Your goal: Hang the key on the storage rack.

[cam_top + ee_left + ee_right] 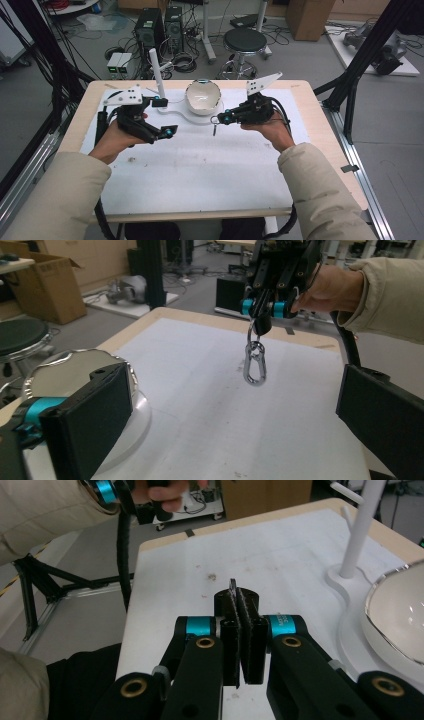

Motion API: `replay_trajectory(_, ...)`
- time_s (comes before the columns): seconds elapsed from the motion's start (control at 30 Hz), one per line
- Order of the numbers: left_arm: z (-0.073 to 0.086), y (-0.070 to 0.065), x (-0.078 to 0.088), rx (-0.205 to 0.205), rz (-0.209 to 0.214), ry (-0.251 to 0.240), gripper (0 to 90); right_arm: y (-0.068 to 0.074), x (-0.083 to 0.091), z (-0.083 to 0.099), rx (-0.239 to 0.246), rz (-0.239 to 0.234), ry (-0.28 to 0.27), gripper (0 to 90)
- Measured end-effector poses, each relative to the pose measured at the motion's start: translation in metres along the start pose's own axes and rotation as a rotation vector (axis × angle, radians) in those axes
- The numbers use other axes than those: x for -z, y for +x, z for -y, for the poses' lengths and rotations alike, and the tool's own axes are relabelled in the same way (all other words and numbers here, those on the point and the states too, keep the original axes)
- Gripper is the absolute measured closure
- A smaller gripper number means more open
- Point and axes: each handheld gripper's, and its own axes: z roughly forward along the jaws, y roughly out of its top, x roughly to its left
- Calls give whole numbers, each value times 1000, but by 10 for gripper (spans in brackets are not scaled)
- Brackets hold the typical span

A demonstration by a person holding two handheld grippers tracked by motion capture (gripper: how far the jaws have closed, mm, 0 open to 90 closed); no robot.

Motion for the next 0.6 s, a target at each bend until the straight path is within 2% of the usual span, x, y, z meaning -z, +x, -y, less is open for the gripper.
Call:
replay_trajectory(0.17,-2,-2,-21,-10,54,17,27,4,-9,-5,48,-38,-18,892)
replay_trajectory(0.2,-4,-3,-27,-8,79,18,27,5,-10,-5,51,-46,-18,892)
replay_trajectory(0.27,-5,-4,-30,-4,91,15,29,6,-13,-7,60,-58,-26,892)
replay_trajectory(0.33,-6,-5,-33,-11,112,20,84,7,-15,-8,70,-77,-33,891)
replay_trajectory(0.43,-6,-8,-40,-7,140,38,92,8,-19,-9,80,-84,-42,891)
replay_trajectory(0.57,-6,-9,-43,0,154,43,105,9,-21,-10,80,-97,-43,891)
replay_trajectory(0.6,-6,-9,-44,3,164,48,142,9,-22,-10,78,-100,-42,891)
